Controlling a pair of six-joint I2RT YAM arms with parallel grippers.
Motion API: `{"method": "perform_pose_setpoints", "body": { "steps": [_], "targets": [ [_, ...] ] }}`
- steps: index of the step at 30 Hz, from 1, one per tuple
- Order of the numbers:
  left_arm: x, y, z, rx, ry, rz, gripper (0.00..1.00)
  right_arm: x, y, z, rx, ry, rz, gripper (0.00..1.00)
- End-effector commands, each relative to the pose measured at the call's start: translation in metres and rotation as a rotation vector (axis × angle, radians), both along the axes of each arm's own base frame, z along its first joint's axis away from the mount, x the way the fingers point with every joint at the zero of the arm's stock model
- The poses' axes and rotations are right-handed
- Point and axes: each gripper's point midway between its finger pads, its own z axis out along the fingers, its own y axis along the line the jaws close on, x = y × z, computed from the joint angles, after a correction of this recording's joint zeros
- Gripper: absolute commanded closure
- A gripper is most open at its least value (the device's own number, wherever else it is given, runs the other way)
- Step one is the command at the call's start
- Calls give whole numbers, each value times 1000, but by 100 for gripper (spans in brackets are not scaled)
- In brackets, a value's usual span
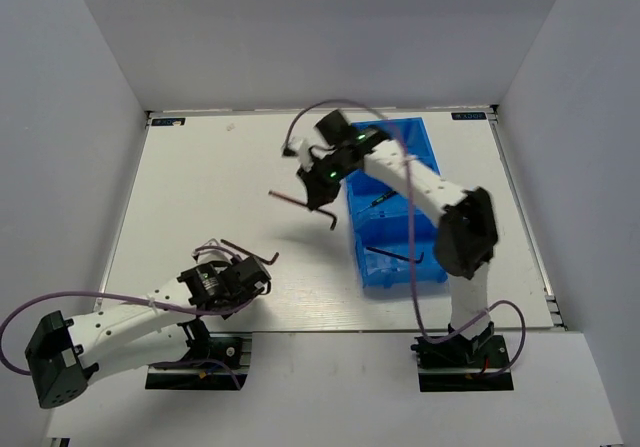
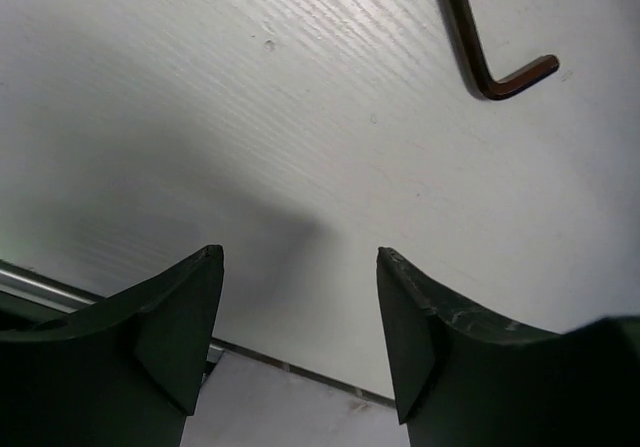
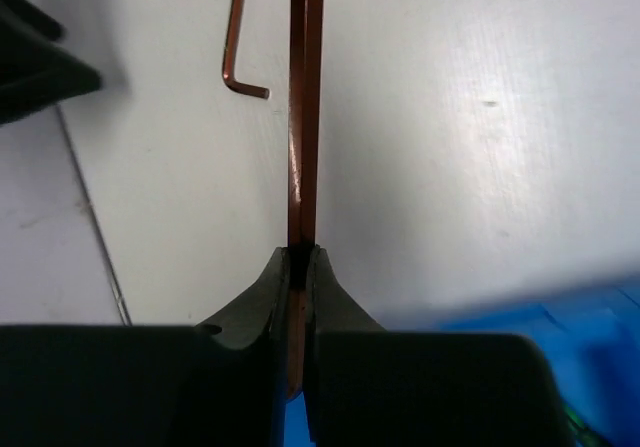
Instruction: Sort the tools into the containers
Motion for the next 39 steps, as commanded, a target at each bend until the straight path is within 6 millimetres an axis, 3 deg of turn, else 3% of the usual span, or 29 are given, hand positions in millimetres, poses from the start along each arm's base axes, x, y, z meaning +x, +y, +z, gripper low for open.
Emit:
{"method": "perform_pose_setpoints", "body": {
  "steps": [1, 2, 3, 4, 7, 9, 14, 20, 23, 24, 25, 30, 35, 36, 39],
  "targets": [
    [17, -21, 8, -92, -45, 52, 27, -28, -38, 88, 177, -28, 110, 100],
    [21, -23, 13, -89, -55, 55, 27, -37, -54, 83, 143, -33, 157, 100],
    [24, -23, 11, -82, -54, 60, 26, -44, -67, 98, 163, -119, 213, 100],
    [25, -25, 11, -72, -47, 60, 26, -39, -88, 82, 111, -115, 191, 100],
    [41, -37, 20, -106, -72, 87, 26, -52, -143, 47, 15, -150, 234, 100],
    [49, -36, 16, -64, -48, 111, 25, -57, -163, 47, 19, -227, 266, 100],
    [75, -41, 26, -26, -29, 160, 21, -59, -201, 20, -52, -267, 276, 100],
    [88, -35, 19, -20, 23, 208, 18, -34, -226, 8, -133, -322, 229, 100],
    [91, -32, 10, -41, 59, 241, 18, -26, -243, -10, -208, -359, 254, 100],
    [92, -29, 7, -34, 75, 251, 18, -29, -249, -19, -229, -341, 250, 73],
    [91, -30, 3, -32, 93, 249, 18, -27, -256, -22, -262, -350, 258, 62],
    [109, -28, 2, 17, 125, 277, 20, -30, -261, -6, -204, -335, 191, 35],
    [133, -22, 0, 79, 135, 296, 28, -48, -256, 16, -89, -337, 119, 31],
    [135, -17, -2, 94, 151, 301, 36, -51, -256, 23, -75, -356, 102, 31],
    [133, -6, -15, 160, 204, 299, 47, -62, -258, 27, -32, -349, 52, 31]
  ]
}}
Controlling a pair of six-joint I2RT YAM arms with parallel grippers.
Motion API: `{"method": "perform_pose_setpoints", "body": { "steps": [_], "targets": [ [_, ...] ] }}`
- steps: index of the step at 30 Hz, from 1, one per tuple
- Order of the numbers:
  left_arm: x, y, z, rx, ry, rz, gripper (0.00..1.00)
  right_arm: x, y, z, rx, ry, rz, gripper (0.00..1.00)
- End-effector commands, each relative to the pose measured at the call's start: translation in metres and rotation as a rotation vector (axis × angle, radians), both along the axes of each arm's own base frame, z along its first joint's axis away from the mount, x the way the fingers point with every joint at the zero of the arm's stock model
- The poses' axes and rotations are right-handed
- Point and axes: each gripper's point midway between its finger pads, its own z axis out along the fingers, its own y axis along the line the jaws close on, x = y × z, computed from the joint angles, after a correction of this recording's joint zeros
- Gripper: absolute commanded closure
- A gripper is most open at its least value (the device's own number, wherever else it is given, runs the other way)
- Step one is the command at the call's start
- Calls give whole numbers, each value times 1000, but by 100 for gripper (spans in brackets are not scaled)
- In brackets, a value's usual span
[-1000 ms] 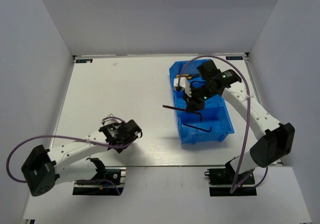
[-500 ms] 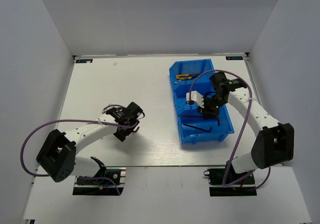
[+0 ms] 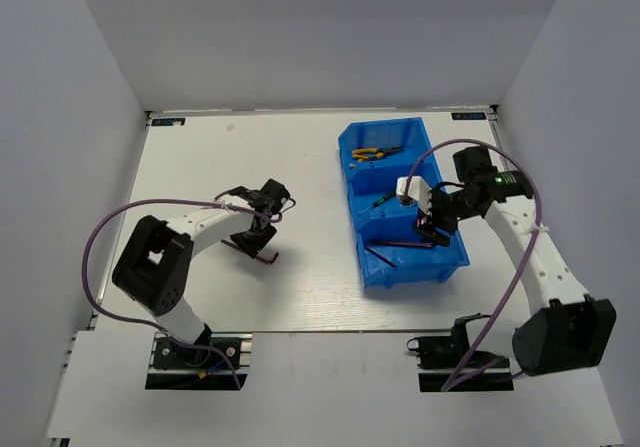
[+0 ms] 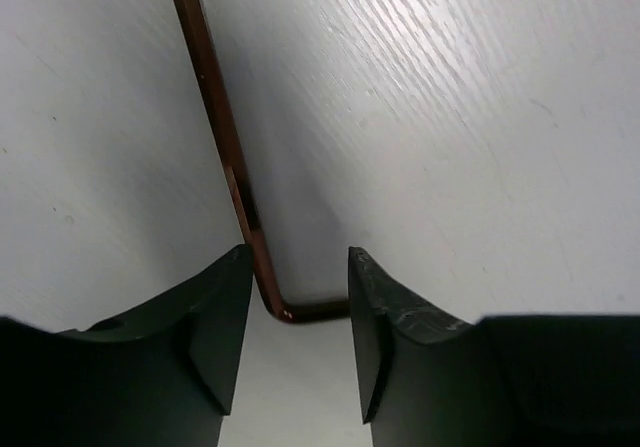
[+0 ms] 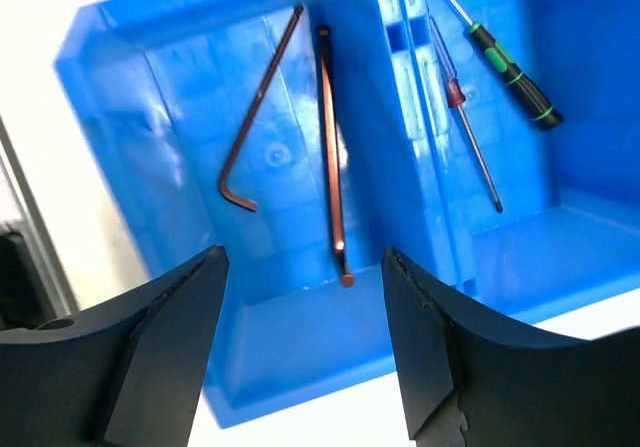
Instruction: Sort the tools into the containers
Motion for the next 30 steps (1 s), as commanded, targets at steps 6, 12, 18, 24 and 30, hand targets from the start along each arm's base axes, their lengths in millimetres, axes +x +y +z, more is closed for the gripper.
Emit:
{"method": "perform_pose_setpoints", "body": {
  "steps": [6, 12, 18, 24, 30],
  "targets": [
    [-15, 24, -17, 68, 93, -16, 45, -26, -6, 1, 116, 39, -100, 31],
    [-14, 28, -8, 74, 63, -22, 35, -28, -12, -3, 149, 87, -148, 31],
    [-18, 39, -35, 90, 98, -9, 61, -25, -8, 18, 217, 80, -173, 32],
    [-36, 40, -62, 39, 123, -5, 86, -29, -6, 37, 260, 54, -186, 32],
    [17, 7, -15, 14, -56, -225, 100, -27, -9, 40, 299, 57, -240, 32]
  ]
}}
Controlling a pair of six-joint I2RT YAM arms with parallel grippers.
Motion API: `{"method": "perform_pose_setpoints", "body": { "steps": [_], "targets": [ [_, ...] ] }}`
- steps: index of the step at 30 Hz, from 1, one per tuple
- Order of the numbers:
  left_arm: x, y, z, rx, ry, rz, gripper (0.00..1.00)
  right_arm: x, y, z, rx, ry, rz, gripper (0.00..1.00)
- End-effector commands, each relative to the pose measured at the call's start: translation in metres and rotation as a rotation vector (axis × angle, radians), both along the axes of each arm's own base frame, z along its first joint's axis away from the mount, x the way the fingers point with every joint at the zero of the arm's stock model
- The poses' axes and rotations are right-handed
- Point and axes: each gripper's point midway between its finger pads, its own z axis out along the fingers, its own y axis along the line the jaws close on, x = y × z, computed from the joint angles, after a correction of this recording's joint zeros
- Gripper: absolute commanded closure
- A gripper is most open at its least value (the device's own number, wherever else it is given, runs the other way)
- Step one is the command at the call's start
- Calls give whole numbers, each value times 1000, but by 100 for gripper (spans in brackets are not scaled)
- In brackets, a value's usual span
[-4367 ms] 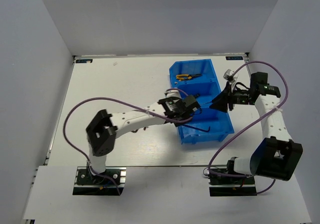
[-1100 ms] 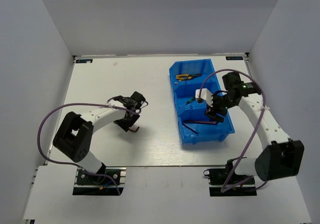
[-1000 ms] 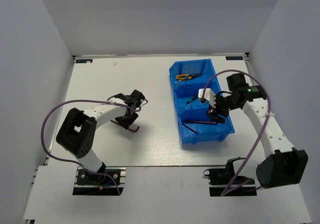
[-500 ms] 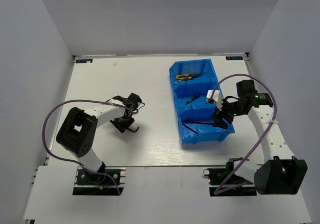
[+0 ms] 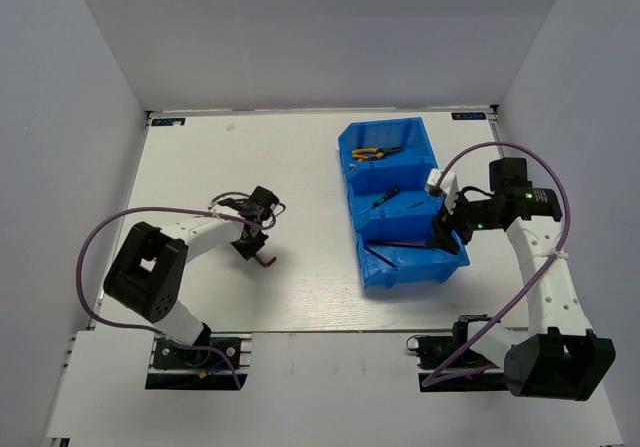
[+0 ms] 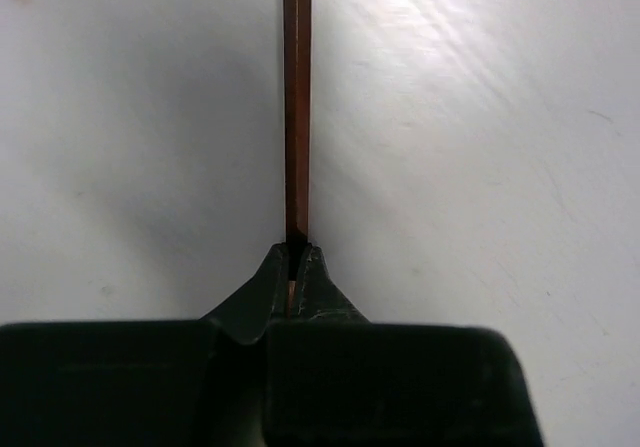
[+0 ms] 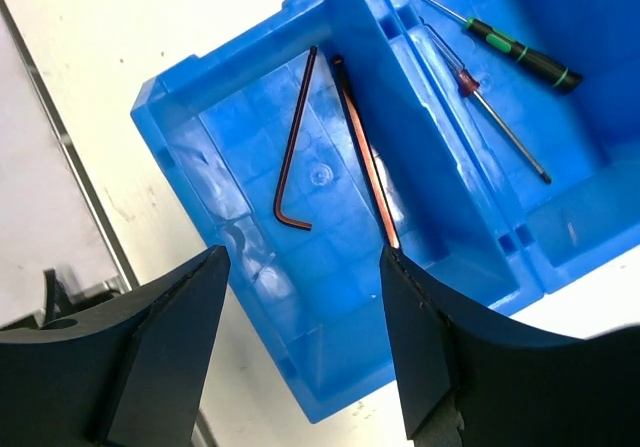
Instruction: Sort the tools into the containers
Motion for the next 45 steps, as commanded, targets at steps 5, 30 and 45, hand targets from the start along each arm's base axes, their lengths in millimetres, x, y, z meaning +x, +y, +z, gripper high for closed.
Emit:
{"method": "perform_pose_setpoints", "body": {
  "steps": [5, 30, 45],
  "targets": [
    [86, -132, 91, -221, -410, -769, 100, 21, -1, 21, 78, -36, -120, 34],
    [-3, -373, 121, -452, -470, -1827, 0, 68, -54, 8, 89, 52, -547, 55],
    [6, -243, 225, -230, -771, -1350, 0, 52, -51, -8, 179, 156, -729, 10]
  ]
}}
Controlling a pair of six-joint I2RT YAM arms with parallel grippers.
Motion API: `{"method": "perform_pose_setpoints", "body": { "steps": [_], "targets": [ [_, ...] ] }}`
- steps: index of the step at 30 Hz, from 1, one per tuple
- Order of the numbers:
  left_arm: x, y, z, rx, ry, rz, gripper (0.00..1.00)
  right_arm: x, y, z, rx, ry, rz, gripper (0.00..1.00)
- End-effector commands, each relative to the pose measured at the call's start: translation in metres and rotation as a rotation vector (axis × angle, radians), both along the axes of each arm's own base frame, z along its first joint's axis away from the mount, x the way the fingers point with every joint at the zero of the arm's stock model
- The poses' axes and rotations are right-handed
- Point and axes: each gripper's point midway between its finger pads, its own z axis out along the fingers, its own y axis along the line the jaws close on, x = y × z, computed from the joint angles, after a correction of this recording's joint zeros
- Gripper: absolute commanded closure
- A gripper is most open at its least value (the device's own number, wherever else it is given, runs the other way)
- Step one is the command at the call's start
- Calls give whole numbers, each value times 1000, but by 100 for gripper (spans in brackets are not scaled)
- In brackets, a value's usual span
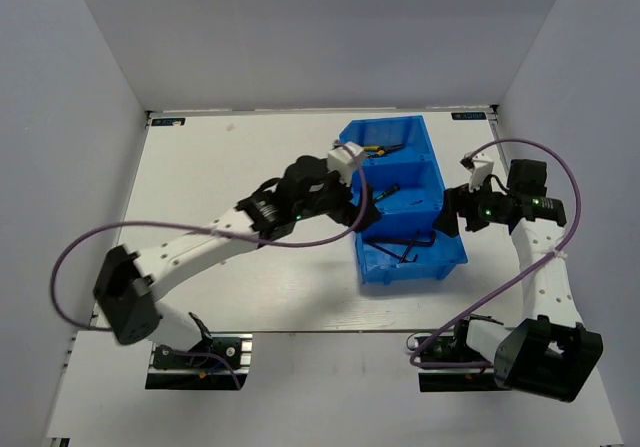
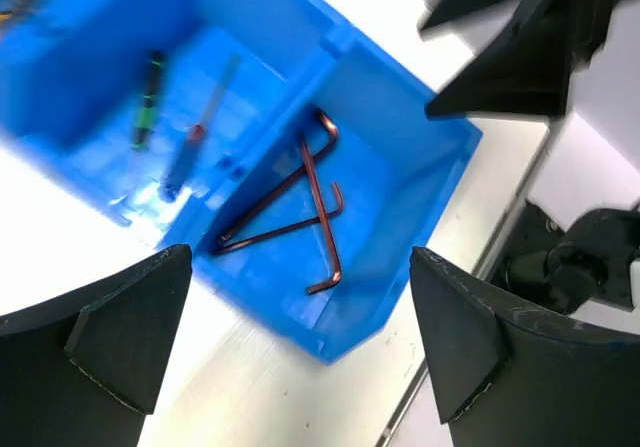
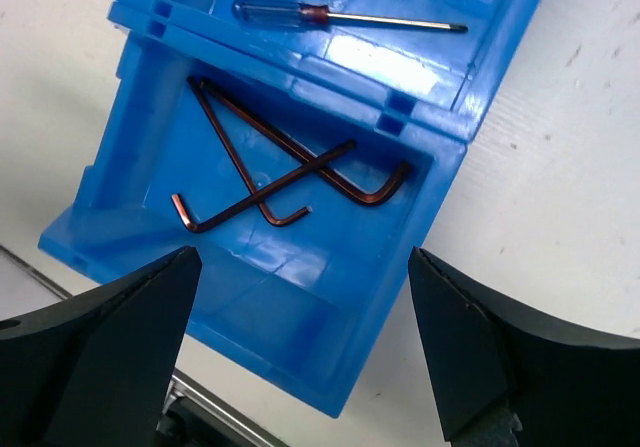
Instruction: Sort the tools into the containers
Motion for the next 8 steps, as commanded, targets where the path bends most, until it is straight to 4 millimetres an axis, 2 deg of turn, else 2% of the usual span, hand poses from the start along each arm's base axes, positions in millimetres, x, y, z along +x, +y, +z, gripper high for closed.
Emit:
{"method": "perform_pose_setpoints", "body": {
  "steps": [1, 2, 3, 4, 5, 6, 7, 8],
  "targets": [
    [3, 57, -14, 41, 27, 245, 0, 1, -4, 8, 17, -44, -109, 10],
    [8, 86, -39, 100, 42, 357, 0, -1, -4, 5, 18, -42, -115, 10],
    [6, 105, -30, 60, 55, 432, 0, -2, -4, 6, 17, -51, -115, 10],
    [2, 118, -37, 69, 68, 476, 0, -5, -3, 8, 16, -61, -116, 10],
    [0, 137, -56, 103, 90, 529, 0, -7, -4, 2, 12, -47, -124, 10],
    [0, 153, -61, 106, 103, 595, 0, -7, -4, 1, 9, -55, -124, 10],
    [-5, 162, -53, 73, 95, 615, 0, -8, -4, 3, 13, -65, -132, 10],
    [-6, 174, -62, 88, 96, 652, 0, -11, -5, -5, 16, -43, -143, 10]
  ]
}}
